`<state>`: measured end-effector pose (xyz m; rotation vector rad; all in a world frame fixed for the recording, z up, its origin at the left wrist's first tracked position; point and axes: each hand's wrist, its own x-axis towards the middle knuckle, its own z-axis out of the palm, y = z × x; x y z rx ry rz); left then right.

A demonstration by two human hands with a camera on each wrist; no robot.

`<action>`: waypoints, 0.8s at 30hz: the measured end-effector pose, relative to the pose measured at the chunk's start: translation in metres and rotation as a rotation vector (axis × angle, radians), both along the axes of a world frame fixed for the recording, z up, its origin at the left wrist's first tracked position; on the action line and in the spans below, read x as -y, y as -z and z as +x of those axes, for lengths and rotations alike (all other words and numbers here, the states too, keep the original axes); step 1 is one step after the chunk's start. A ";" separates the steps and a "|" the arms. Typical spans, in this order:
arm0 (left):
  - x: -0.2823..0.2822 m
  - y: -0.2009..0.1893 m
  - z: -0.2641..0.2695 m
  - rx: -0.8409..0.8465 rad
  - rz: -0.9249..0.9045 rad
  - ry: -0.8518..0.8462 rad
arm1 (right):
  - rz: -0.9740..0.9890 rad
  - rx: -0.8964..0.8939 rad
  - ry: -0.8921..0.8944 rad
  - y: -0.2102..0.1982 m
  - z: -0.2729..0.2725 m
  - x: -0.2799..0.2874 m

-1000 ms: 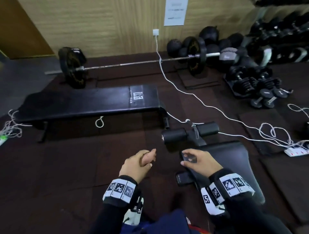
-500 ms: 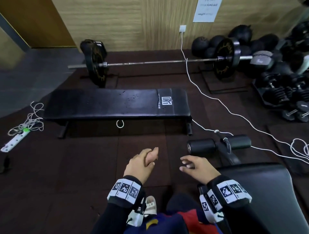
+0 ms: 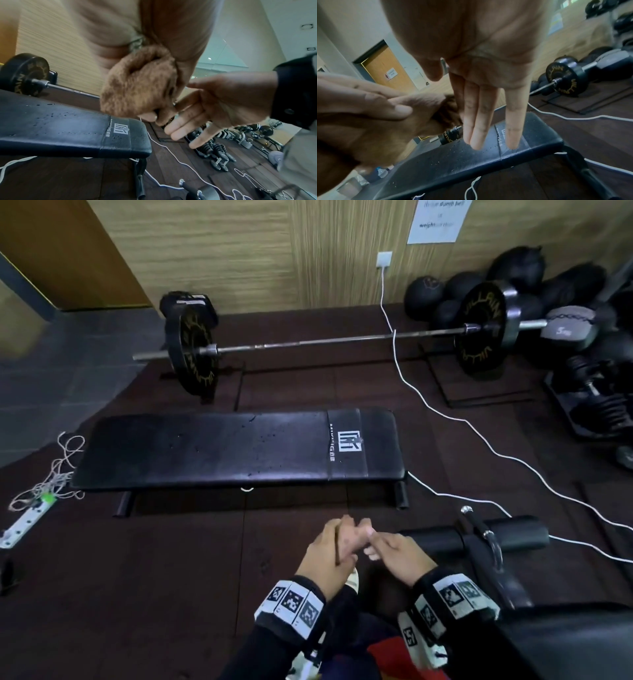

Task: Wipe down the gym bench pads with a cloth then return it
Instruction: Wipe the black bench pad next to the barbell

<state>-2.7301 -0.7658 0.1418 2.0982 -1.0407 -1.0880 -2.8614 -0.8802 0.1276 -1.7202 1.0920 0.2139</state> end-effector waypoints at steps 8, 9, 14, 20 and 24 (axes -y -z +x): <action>0.080 0.017 0.043 -0.056 -0.015 0.019 | 0.017 0.131 0.164 0.030 0.059 0.070; 0.087 0.022 0.050 -0.046 -0.022 0.011 | 0.006 0.147 0.195 0.034 0.063 0.078; 0.125 0.073 0.090 0.005 -0.058 -0.032 | -0.083 0.185 0.235 0.072 0.085 0.111; 0.171 0.183 0.143 0.059 -0.044 -0.020 | -0.145 0.163 0.147 0.168 0.125 0.157; 0.195 0.268 0.178 0.263 0.099 0.079 | -0.166 0.139 0.080 0.242 0.154 0.189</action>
